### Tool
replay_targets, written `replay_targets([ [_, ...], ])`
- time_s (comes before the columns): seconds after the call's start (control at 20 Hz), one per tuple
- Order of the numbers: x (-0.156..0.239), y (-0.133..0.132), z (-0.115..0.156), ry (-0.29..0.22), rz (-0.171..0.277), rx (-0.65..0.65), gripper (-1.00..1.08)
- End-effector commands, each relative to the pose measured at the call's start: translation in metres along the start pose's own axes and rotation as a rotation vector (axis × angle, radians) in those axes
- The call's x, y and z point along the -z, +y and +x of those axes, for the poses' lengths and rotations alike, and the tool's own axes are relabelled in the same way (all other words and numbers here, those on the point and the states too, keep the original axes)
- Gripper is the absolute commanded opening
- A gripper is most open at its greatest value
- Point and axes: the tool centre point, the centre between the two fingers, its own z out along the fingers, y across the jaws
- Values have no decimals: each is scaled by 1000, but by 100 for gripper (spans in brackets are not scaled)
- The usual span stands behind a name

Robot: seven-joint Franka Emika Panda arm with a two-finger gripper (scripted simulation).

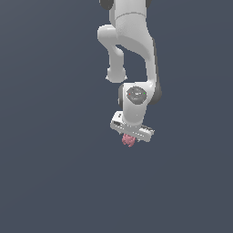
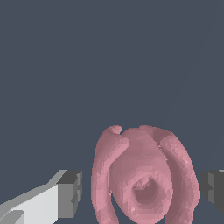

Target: Pick up the object and move it to a goal position.

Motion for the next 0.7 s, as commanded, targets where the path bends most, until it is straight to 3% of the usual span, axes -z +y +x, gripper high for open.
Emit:
replay_targets([
  [0.0, -11, 0, 0, 0, 0, -1, 100],
  [0.25, -18, 0, 1, 0, 0, -1, 100],
  [0.3, -18, 0, 1, 0, 0, -1, -100],
  [0.65, -18, 0, 1, 0, 0, -1, -100],
])
